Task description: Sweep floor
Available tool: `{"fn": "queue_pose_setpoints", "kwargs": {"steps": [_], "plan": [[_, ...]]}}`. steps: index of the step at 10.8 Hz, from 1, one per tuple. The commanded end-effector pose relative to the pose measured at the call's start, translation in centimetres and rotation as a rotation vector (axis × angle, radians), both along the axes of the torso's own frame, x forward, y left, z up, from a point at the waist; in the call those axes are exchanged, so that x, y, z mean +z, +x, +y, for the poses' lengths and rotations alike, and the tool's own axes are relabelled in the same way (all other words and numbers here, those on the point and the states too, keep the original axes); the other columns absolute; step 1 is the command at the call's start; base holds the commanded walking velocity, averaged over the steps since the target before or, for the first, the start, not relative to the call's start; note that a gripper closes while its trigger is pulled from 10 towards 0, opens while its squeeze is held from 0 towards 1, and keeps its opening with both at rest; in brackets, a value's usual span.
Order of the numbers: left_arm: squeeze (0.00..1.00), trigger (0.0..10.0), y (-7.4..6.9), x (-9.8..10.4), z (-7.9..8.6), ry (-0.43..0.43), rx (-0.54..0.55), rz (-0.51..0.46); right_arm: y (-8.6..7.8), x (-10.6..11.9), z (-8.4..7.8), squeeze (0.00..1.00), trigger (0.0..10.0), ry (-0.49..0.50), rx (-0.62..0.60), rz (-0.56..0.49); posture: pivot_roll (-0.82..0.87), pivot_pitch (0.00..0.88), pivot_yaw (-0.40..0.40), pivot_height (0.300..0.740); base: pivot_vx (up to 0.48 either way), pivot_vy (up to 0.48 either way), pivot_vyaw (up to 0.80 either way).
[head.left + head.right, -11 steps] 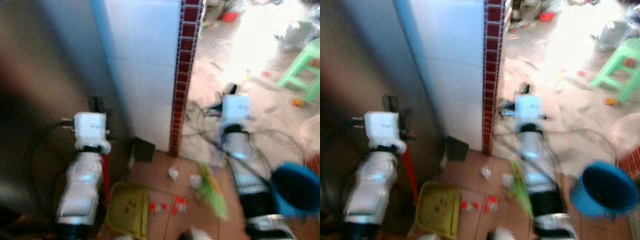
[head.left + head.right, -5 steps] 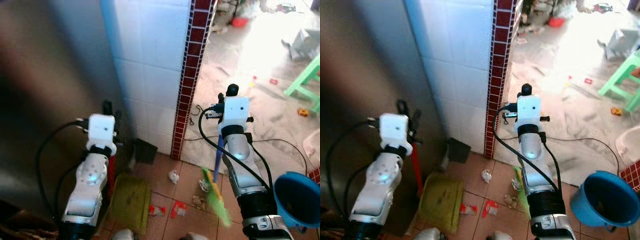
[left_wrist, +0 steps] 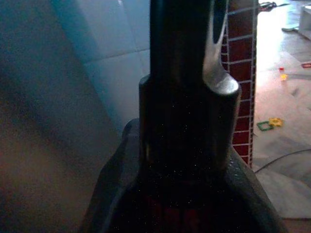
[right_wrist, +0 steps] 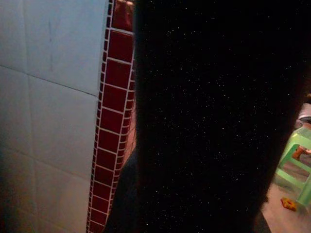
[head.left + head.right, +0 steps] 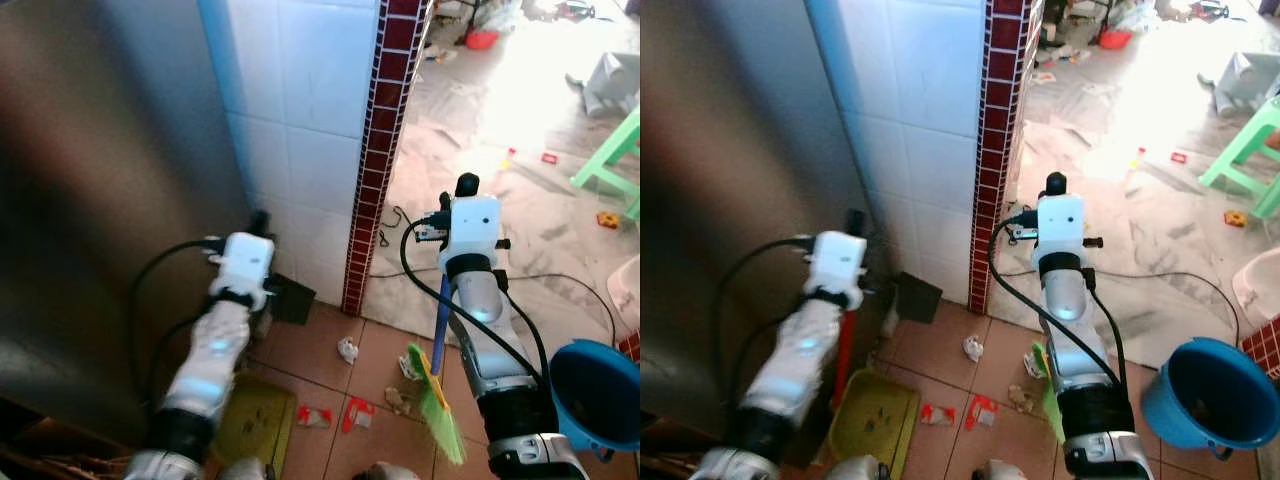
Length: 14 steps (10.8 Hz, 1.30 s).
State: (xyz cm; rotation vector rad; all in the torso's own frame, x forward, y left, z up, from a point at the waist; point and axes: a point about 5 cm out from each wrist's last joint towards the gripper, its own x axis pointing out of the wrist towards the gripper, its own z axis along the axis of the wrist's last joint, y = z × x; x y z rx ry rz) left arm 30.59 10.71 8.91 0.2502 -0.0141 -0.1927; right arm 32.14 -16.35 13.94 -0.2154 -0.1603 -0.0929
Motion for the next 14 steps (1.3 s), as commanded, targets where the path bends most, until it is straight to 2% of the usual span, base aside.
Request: {"fn": "queue_pose_setpoints", "kwargs": {"steps": [1, 3, 5, 7, 8, 11, 12, 13, 14], "plan": [[0.00, 10.0, 0.7, 1.2, -0.3, 0.014, -0.009, -0.073, 0.0, 1.4, -0.2, 0.00, 10.0, 0.013, -0.003, -0.053, -0.07, 0.042, 0.032, 0.740, 0.000, 0.000, 0.00], [0.00, 10.0, 1.2, 0.5, -1.3, -0.046, -0.005, -0.046, -0.1, 0.8, -0.5, 0.00, 10.0, 0.110, -0.013, -0.010, -0.09, 0.044, 0.034, 0.740, 0.000, 0.000, 0.00], [0.00, 10.0, 1.8, 0.0, -2.8, -0.137, 0.001, -0.004, 0.0, 0.9, -0.5, 0.00, 10.0, 0.117, -0.007, -0.001, -0.10, 0.043, 0.032, 0.740, 0.000, 0.000, 0.00], [0.00, 10.0, 2.0, -0.3, -4.2, -0.162, -0.022, 0.021, 0.2, 1.0, -0.3, 0.00, 10.0, 0.131, 0.001, 0.010, -0.10, 0.039, 0.029, 0.740, 0.000, 0.000, 0.00], [0.00, 10.0, 1.9, -0.5, -4.5, -0.162, -0.029, 0.028, 0.4, 0.9, -0.1, 0.00, 10.0, 0.171, 0.002, 0.029, -0.10, 0.038, 0.029, 0.740, 0.000, 0.000, 0.00], [0.00, 10.0, 2.0, -0.9, -4.7, -0.172, -0.005, 0.043, 0.6, 0.4, -0.1, 0.00, 10.0, 0.230, -0.005, 0.102, -0.10, 0.034, 0.029, 0.740, 0.000, 0.000, 0.00], [0.00, 10.0, 2.1, -1.1, -4.3, -0.125, 0.051, 0.029, 0.8, 0.1, -0.1, 0.00, 10.0, 0.246, -0.011, 0.146, -0.11, 0.033, 0.030, 0.740, 0.000, 0.000, 0.00], [0.00, 10.0, 2.0, -1.9, -3.4, -0.100, 0.119, 0.054, 1.0, 0.3, 0.1, 0.00, 10.0, 0.275, -0.002, 0.175, -0.11, 0.032, 0.030, 0.740, 0.000, 0.000, 0.00], [0.00, 10.0, 1.9, -2.3, -3.2, -0.100, 0.142, 0.061, 1.1, 0.4, 0.2, 0.00, 10.0, 0.286, 0.002, 0.181, -0.11, 0.032, 0.030, 0.740, 0.000, 0.000, 0.00]]}}
